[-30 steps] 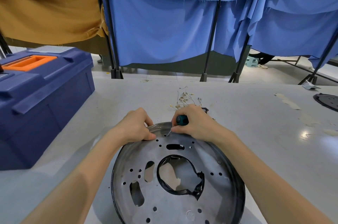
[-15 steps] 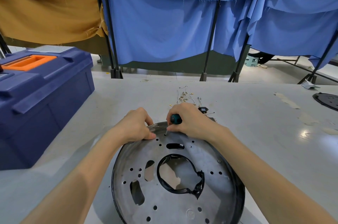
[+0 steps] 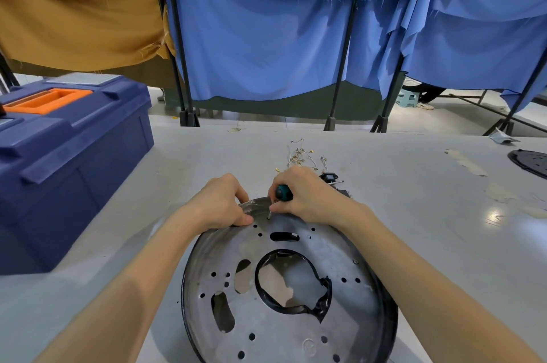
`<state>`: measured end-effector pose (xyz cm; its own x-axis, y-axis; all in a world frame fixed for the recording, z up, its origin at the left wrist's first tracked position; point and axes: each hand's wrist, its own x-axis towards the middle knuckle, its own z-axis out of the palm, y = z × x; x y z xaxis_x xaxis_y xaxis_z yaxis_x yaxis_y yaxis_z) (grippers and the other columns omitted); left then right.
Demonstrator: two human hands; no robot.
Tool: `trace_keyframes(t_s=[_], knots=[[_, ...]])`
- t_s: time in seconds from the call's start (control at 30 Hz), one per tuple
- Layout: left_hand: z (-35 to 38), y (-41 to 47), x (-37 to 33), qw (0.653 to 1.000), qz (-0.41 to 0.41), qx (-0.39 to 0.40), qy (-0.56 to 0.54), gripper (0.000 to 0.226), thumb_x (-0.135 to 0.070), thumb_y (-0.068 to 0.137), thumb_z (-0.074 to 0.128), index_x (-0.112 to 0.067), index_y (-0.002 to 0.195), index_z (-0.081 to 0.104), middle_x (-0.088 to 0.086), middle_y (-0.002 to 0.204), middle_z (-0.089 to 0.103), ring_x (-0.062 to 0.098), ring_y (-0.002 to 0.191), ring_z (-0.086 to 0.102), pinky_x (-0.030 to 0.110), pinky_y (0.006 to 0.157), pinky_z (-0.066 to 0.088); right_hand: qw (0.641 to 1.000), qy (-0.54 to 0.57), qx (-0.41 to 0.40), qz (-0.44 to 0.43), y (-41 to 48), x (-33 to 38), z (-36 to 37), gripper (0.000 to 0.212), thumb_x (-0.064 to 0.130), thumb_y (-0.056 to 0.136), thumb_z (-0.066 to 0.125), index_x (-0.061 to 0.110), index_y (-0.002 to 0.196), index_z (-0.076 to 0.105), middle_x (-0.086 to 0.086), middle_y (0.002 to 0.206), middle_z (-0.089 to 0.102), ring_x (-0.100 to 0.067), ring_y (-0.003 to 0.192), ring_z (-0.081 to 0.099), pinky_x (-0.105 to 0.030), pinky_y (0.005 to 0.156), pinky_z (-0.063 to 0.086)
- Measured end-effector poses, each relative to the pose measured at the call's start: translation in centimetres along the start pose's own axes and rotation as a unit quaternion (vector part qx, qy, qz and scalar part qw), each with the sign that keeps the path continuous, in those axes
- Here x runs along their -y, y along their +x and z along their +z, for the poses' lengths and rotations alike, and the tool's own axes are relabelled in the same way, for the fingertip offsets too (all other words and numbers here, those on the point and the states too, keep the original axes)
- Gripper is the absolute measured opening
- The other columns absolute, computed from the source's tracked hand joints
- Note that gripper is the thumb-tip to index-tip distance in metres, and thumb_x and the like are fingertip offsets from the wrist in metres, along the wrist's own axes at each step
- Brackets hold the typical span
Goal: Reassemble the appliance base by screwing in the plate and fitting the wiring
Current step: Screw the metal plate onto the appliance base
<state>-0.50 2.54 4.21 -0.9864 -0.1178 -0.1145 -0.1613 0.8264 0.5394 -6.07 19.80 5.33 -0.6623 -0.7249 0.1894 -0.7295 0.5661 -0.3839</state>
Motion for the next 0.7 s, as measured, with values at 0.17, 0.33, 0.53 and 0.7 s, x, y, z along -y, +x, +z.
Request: trace_keyframes(t_s=[0.17, 0.33, 0.53, 0.7], knots=[[0.0, 0.0, 0.0, 1.0, 0.0, 0.0, 0.0, 0.01, -0.019, 0.078, 0.079, -0.022, 0.074, 0.07, 0.009, 0.086, 0.07, 0.021, 0.076, 0.066, 0.027, 0.068, 0.052, 1.0, -0.002, -0.002, 0.004, -0.1, 0.0, 0.0, 0.014, 0.019, 0.084, 0.074, 0.006, 0.091, 0.073, -0.008, 0.089, 0.07, -0.02, 0.085, 0.06, -0.029, 0.08, 0.049], [0.0, 0.1, -0.1, 1.0, 0.002, 0.001, -0.001, 0.006, -0.018, 0.079, 0.078, -0.017, 0.08, 0.073, 0.01, 0.09, 0.07, 0.022, 0.081, 0.066, 0.029, 0.074, 0.054, 0.999, -0.043, -0.006, 0.002, 0.1, 0.2, 0.4, 0.02, 0.023, 0.088, 0.071, 0.006, 0.099, 0.07, -0.011, 0.099, 0.065, -0.025, 0.101, 0.053, -0.034, 0.087, 0.044], [-0.1, 0.0, -0.2, 1.0, 0.007, 0.006, 0.0, 0.005, -0.016, 0.078, 0.078, -0.016, 0.077, 0.073, 0.012, 0.085, 0.071, 0.019, 0.068, 0.059, 0.027, 0.067, 0.049, 0.997, -0.075, 0.001, -0.003, 0.1, 0.4, 0.6, 0.022, 0.025, 0.089, 0.069, 0.008, 0.102, 0.067, -0.011, 0.102, 0.061, -0.025, 0.107, 0.047, -0.036, 0.088, 0.041], [0.0, 0.0, -0.1, 1.0, 0.005, 0.003, -0.002, 0.008, -0.016, 0.077, 0.079, -0.019, 0.078, 0.072, 0.009, 0.083, 0.069, 0.019, 0.07, 0.061, 0.026, 0.066, 0.05, 0.998, -0.063, 0.026, -0.011, 0.0, 0.3, 1.2, 0.021, 0.022, 0.088, 0.069, 0.006, 0.102, 0.067, -0.009, 0.103, 0.064, -0.023, 0.108, 0.043, -0.039, 0.091, 0.041]])
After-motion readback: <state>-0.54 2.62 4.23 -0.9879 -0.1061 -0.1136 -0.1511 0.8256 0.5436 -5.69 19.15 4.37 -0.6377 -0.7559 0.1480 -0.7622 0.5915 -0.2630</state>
